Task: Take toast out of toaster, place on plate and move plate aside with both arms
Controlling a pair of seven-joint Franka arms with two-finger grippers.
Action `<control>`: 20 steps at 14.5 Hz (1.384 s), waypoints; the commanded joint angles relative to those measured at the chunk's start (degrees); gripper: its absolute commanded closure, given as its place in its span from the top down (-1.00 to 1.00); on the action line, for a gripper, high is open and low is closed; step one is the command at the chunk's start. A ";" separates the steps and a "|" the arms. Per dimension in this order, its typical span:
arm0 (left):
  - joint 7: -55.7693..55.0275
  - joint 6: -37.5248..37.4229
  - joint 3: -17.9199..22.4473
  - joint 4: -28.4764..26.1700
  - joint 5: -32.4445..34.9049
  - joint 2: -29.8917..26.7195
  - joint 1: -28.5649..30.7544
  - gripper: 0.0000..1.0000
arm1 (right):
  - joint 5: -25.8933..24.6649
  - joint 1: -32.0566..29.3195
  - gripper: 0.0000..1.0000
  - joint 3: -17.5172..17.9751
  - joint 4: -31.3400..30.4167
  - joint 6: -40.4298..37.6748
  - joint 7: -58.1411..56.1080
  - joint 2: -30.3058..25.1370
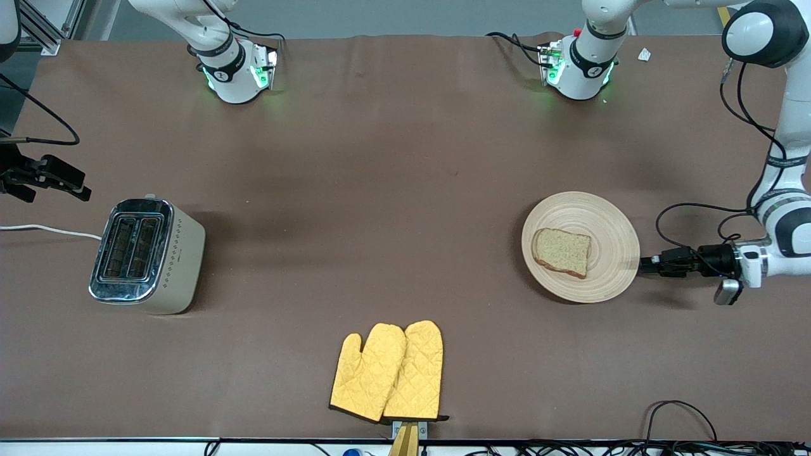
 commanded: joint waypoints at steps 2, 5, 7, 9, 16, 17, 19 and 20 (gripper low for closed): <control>-5.56 -2.19 -1.70 4.15 11.40 -6.31 -1.54 1.00 | -0.99 -0.11 1.00 0.36 0.53 -0.66 0.96 -0.20; -17.93 -2.19 -3.64 5.65 21.78 -16.75 -7.85 1.00 | -0.99 -0.11 1.00 0.36 0.53 -0.66 0.96 -0.20; -29.51 -2.28 -3.73 5.56 29.42 -25.45 -14.79 1.00 | -0.99 -0.11 1.00 0.36 0.53 -0.66 0.96 -0.20; -39.91 -3.15 -3.73 5.30 32.97 -31.71 -21.48 1.00 | -0.99 -0.11 1.00 0.27 0.53 -0.66 0.88 -0.20; -58.59 -5.63 -4.35 -4.26 43.26 -49.20 -29.60 1.00 | -0.99 -0.11 1.00 0.27 0.53 -0.66 0.88 -0.20; -57.80 -3.53 -4.00 -7.42 43.35 -51.84 -28.81 1.00 | -0.99 -0.11 1.00 0.27 0.53 -0.66 0.88 -0.20; -56.31 -3.07 -4.08 -8.59 43.17 -53.27 -26.61 1.00 | -0.99 -0.11 1.00 0.27 0.53 -0.66 0.79 -0.20; -55.69 -3.33 -4.00 -8.42 43.17 -53.36 -26.52 1.00 | -0.99 -0.11 1.00 0.27 0.53 -0.66 0.79 -0.20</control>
